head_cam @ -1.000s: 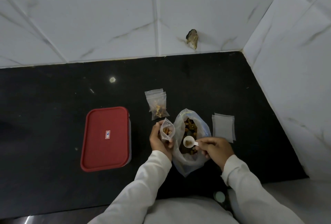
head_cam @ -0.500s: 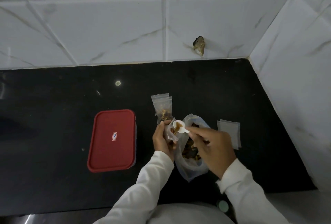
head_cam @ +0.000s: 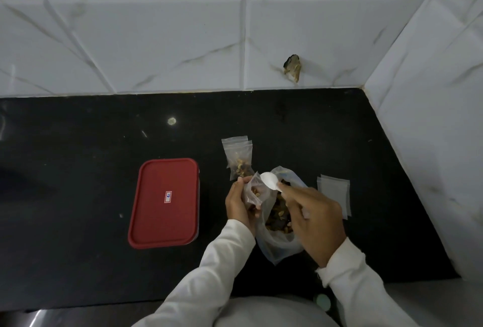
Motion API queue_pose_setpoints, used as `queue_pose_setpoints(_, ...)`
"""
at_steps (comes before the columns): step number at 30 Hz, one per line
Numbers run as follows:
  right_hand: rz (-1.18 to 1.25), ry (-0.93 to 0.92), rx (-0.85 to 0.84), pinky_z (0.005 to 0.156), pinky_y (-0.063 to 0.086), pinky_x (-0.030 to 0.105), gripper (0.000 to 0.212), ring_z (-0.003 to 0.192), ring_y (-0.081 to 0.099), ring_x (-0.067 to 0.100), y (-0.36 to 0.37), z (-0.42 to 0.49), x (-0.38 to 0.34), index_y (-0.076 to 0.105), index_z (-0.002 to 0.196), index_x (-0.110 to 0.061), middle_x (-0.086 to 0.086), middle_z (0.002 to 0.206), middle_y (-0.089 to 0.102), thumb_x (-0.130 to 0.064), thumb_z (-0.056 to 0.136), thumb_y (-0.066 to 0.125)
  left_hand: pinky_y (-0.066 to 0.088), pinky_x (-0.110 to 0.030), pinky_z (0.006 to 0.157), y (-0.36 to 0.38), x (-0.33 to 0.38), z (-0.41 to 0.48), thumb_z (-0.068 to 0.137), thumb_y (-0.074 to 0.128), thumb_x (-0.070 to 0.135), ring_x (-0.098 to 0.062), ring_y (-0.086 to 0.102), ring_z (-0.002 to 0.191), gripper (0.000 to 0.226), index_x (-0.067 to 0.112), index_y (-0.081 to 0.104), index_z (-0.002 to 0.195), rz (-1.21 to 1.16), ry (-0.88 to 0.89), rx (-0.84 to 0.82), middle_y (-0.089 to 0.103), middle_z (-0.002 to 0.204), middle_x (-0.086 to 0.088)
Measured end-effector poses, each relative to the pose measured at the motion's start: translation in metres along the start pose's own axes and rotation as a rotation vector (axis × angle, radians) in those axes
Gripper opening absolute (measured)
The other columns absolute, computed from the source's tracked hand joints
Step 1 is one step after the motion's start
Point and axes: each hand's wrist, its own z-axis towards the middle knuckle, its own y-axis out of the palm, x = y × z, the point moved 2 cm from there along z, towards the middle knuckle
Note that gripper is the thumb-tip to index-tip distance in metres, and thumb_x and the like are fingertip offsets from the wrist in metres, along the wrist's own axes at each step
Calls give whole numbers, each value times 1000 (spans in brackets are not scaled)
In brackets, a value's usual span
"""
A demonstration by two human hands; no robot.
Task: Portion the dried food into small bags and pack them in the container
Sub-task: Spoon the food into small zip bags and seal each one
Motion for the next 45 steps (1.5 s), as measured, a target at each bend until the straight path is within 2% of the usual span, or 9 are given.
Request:
queue_pose_setpoints(6,-1,498,-109,71,46,7,17,82,66,5,-17,-22,35,76,101,-17,-16,84,68,-11,88,66,46,-26,49,-3,8,-3,95,58,39,-20,63,74,40,10,64,122,-19,52,8,66,99,-11)
queue_pose_setpoints(9,-132,550,-252,75,52,26,17,84,69,20,-11,-39,51,77,99,-16,-6,84,72,-11,88,64,51,-28,55,-3,11,-6,94,61,37,-23,66,84,36,13,63,121,-7,89,5,69,102,-10)
queue_pose_setpoints(15,-232,381,-217,88,41,24,24,98,64,21,-1,-36,45,72,109,-19,1,101,70,-28,90,63,59,-42,83,2,14,-12,94,64,31,-27,70,101,29,16,64,118,14,105,-3,72,107,-9)
queue_pose_setpoints(19,12,335,-151,85,44,16,27,93,60,3,-5,-8,15,62,108,-29,-11,97,65,-48,91,53,56,-50,93,1,15,-10,90,67,39,-29,68,107,31,19,65,114,77,161,25,70,115,-10)
queue_pose_setpoints(23,74,212,-175,73,51,12,33,86,63,0,4,13,-8,67,114,-24,-13,96,67,-45,90,60,55,-54,93,4,16,-13,81,73,50,-35,67,106,31,23,67,94,132,199,20,70,110,-12)
queue_pose_setpoints(28,35,225,-237,73,55,22,25,76,63,1,18,14,4,74,97,-23,-12,85,70,-43,91,61,59,-38,72,9,23,-17,97,58,34,-26,66,91,21,15,62,89,36,176,-13,66,99,-10)
queue_pose_setpoints(34,65,339,-116,72,54,15,17,78,65,-1,12,23,5,74,96,-21,-13,83,71,-33,92,64,48,-50,97,13,28,-20,98,57,26,-26,59,91,32,19,62,67,-70,169,-40,63,89,-8)
queue_pose_setpoints(39,145,459,-31,67,48,9,11,83,62,-8,4,32,1,67,95,-26,-15,84,67,-32,95,58,53,-46,90,24,30,-28,97,55,21,-26,68,94,18,14,67,86,-184,60,-149,73,97,-9)
queue_pose_setpoints(45,288,316,-102,76,54,17,7,85,68,4,-11,45,-1,68,97,-17,-9,87,70,-17,93,63,55,-45,93,14,71,-29,91,67,22,-30,66,108,14,11,69,99,403,461,-287,70,110,-10)
